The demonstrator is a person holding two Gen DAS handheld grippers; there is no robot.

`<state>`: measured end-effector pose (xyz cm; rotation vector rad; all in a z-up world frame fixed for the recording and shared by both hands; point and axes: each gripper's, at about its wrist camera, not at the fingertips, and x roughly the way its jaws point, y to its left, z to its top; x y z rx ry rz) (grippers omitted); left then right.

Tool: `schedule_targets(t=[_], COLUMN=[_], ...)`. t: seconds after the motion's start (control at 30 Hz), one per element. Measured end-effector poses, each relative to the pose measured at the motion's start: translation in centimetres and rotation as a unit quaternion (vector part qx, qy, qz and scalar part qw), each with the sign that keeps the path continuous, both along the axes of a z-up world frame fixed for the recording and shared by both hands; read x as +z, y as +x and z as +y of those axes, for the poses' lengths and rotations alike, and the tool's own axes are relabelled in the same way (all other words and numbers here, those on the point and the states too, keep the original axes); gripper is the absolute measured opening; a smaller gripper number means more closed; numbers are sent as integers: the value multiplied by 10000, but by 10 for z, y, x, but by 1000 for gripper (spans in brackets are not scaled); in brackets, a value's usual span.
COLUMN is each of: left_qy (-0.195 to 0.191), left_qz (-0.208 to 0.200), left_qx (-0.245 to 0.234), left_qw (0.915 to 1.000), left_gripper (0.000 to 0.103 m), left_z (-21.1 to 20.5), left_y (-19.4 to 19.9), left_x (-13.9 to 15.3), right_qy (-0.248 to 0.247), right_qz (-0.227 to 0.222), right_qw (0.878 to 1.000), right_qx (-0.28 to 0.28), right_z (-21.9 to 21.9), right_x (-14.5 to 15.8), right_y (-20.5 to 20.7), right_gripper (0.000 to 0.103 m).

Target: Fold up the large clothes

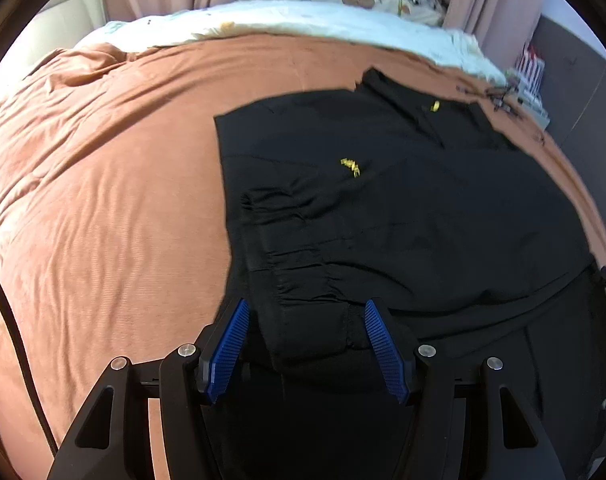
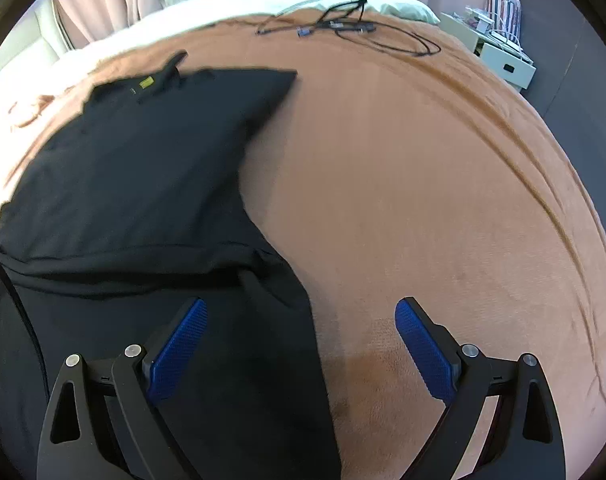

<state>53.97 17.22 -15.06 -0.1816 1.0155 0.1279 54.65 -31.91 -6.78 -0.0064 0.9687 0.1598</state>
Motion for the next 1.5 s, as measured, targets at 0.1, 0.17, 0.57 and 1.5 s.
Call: schedule_targets(t=[0.1,0.17,0.57,1.5], left_qy=[73,180,303,-523], left_qz=[64,79,150,-195], left_qx=[-84,-162,-254,419], left_qw=[9999,9997,9991,9976], left_gripper=[62,60,40,60], left_z=[-8,-13,-24,22], left_y=[7,11,18,-174], left_x=[-8,-11,-17,55], right_qy=[57,75,599,1738], right_qz=[-62,-133,-153,104], right_qw=[10000,9999,9955,9847], right_qx=[14,43,-718,-72], right_z=[14,21,-4,-85], right_x=[-3,-2,-23,3], right_y=[14,21,24,-141], right_gripper=[94,89,66,70])
